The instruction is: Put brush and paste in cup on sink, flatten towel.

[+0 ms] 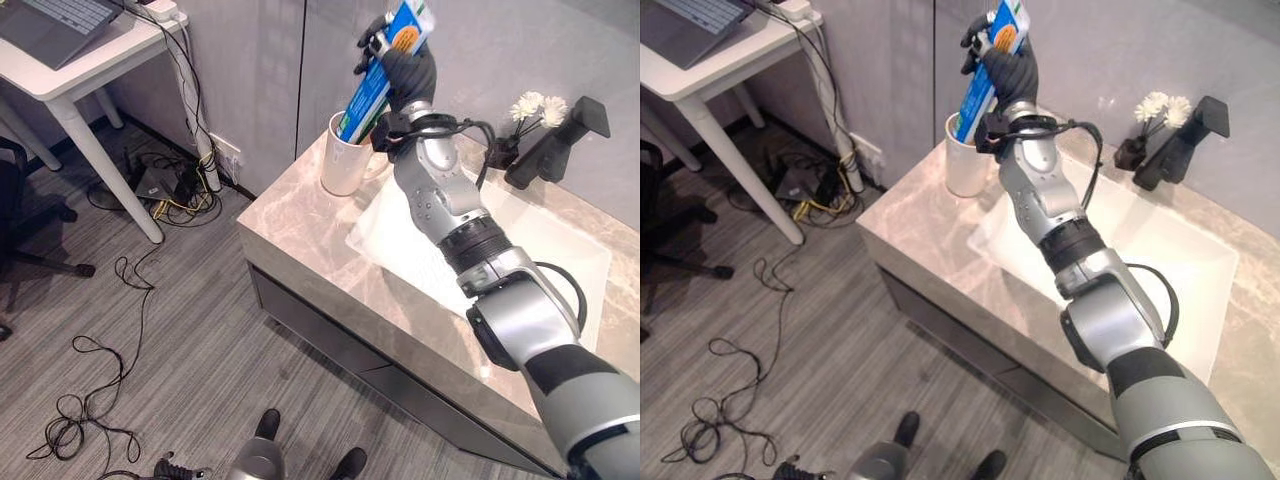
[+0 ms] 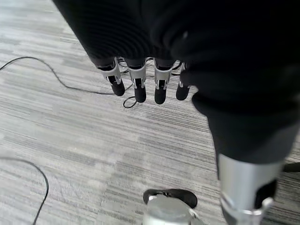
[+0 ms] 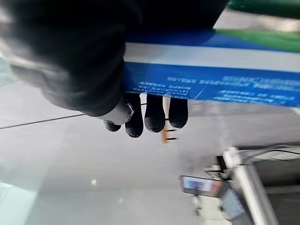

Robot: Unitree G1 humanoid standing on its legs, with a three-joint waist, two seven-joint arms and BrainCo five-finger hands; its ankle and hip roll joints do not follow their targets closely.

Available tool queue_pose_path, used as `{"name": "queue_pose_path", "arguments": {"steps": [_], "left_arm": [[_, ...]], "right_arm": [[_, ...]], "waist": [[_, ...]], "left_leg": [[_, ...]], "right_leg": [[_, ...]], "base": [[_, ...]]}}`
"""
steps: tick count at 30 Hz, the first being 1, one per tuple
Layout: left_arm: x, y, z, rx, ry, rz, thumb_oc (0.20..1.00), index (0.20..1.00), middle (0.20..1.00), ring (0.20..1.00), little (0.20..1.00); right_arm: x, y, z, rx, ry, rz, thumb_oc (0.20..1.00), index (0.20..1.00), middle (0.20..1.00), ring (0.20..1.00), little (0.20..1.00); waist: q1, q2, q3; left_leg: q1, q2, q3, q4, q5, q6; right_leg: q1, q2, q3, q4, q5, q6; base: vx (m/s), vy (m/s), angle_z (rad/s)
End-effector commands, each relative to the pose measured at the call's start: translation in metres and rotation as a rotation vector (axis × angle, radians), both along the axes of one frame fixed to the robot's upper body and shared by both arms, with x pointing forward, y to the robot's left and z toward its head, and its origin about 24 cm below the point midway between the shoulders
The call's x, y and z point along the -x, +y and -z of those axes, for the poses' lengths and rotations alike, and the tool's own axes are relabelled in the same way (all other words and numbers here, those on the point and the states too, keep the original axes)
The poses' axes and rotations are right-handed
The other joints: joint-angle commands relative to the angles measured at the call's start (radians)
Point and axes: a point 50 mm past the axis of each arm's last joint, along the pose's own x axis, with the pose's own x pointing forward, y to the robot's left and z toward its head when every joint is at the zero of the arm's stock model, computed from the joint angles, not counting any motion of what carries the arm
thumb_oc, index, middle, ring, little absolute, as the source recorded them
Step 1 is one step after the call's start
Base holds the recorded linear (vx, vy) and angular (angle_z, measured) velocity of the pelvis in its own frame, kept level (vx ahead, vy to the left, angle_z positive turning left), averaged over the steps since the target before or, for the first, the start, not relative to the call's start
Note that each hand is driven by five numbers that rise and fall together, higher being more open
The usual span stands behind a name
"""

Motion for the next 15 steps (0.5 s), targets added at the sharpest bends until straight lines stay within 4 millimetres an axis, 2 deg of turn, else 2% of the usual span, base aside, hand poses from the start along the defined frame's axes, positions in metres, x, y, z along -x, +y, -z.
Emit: {"name": "queue_pose_path", "arguments": {"steps": [1, 10, 11, 13, 15], "left_arm": [[0.0038, 0.0089, -0.0021, -0.031, 0.023, -0.001, 1.0, 1.0, 1.0, 1.0, 1.0], [0.0021, 0.0099, -0.0028, -0.034, 0.016, -0.004, 1.0, 1.0, 1.0, 1.0, 1.0], [0.0021, 0.0107, -0.0031, -0.034, 0.016, -0.006, 1.0, 1.0, 1.0, 1.0, 1.0], [0.0021, 0.0107, -0.0031, -0.034, 0.016, -0.006, 1.0, 1.0, 1.0, 1.0, 1.0], [0.0016, 0.0119, -0.0037, -0.036, 0.014, -0.008, 1.0, 1.0, 1.0, 1.0, 1.0]], "right_arm": [[0.0136, -0.0067, -0.0422, -0.007, -0.175, -0.012, 0.2, 0.2, 0.2, 0.2, 0.2], [0.0113, -0.0054, -0.0343, 0.018, -0.153, -0.012, 0.2, 0.2, 0.2, 0.2, 0.2], [0.0113, -0.0043, -0.0342, 0.023, -0.153, -0.016, 0.526, 0.526, 0.526, 0.526, 0.526], [0.0112, -0.0042, -0.0342, 0.023, -0.153, -0.016, 1.0, 1.0, 1.0, 1.0, 1.0], [0.0105, -0.0033, -0.0328, 0.033, -0.146, -0.016, 1.0, 1.0, 1.0, 1.0, 1.0]], "waist": [[0.029, -0.025, 0.018], [0.03, -0.026, 0.019], [0.03, -0.026, 0.019], [0.03, -0.026, 0.019], [0.029, -0.026, 0.018]], "left_leg": [[-0.018, -0.059, 0.005, -0.051, 0.058, 0.05], [-0.021, -0.061, -0.003, -0.051, 0.06, 0.05], [-0.02, -0.06, -0.002, -0.051, 0.06, 0.05], [-0.021, -0.06, -0.002, -0.051, 0.06, 0.05], [-0.019, -0.059, -0.002, -0.051, 0.06, 0.05]], "right_leg": [[0.099, -0.067, 0.042, 0.042, 0.147, 0.07], [0.099, -0.066, 0.034, 0.04, 0.143, 0.069], [0.098, -0.067, 0.034, 0.041, 0.143, 0.07], [0.098, -0.067, 0.034, 0.041, 0.143, 0.07], [0.098, -0.067, 0.036, 0.041, 0.143, 0.07]], "base": [[0.0, 0.0, 0.0], [0.0, 0.0, 0.0], [0.0, 0.0, 0.0], [0.0, 0.0, 0.0], [0.0, 0.0, 0.0]]}}
